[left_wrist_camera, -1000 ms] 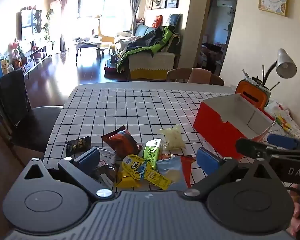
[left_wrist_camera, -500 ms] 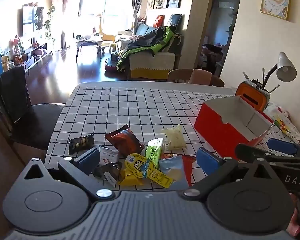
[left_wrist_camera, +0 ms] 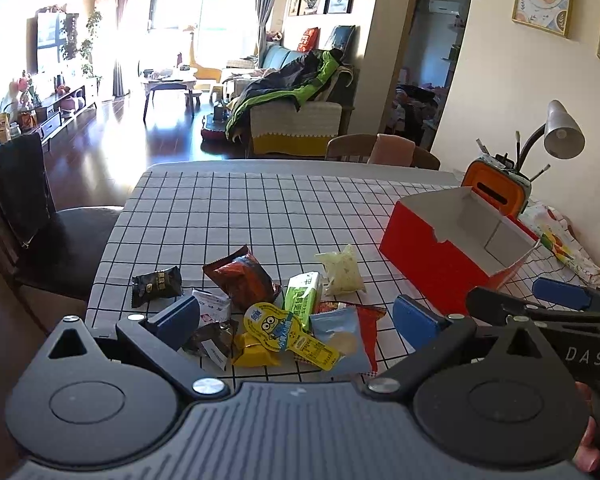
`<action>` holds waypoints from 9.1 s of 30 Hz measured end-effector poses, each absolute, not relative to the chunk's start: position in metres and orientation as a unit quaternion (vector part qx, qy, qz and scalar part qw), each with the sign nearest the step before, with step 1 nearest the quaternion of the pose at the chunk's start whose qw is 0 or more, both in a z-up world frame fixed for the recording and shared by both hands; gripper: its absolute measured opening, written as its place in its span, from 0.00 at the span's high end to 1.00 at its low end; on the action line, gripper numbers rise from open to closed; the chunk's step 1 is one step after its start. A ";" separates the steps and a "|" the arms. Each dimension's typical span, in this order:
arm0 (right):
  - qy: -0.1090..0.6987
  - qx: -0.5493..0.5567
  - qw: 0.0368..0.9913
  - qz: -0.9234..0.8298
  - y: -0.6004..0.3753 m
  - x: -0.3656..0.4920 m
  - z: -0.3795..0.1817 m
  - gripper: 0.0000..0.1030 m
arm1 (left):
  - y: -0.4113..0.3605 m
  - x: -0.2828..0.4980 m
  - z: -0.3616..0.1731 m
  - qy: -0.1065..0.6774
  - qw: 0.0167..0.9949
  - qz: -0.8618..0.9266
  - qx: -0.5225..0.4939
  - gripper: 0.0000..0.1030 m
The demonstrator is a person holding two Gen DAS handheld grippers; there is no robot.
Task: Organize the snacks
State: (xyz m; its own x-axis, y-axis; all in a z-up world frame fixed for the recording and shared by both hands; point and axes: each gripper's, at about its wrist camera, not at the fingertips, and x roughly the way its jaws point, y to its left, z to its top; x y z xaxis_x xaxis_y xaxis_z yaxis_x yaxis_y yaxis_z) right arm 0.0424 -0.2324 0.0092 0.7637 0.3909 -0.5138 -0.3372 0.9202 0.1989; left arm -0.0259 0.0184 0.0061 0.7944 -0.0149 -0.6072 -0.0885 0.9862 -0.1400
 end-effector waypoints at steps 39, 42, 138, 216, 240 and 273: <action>0.274 0.035 0.940 0.201 -0.235 0.034 0.014 0.00 | 0.016 -0.036 0.005 0.325 0.942 0.014 -0.083 0.00; 0.274 0.035 0.939 0.203 -0.233 0.033 0.015 0.00 | 0.017 -0.035 0.005 0.328 0.941 0.014 -0.082 0.00; 0.303 -0.245 0.823 0.414 -0.097 0.116 -0.099 0.52 | 0.128 0.026 -0.143 0.493 0.840 0.162 -0.161 0.88; 0.471 -0.135 0.829 0.269 -0.402 0.383 -0.113 0.51 | -0.241 0.348 -0.092 0.603 0.796 -0.021 -0.060 0.88; 0.447 -0.134 0.839 0.280 -0.413 0.357 -0.083 0.24 | -0.229 0.330 -0.084 0.585 0.808 -0.033 -0.061 0.75; 0.341 -0.012 0.882 0.326 -0.381 0.262 0.014 0.01 | -0.152 0.209 0.016 0.399 0.915 -0.046 -0.031 0.42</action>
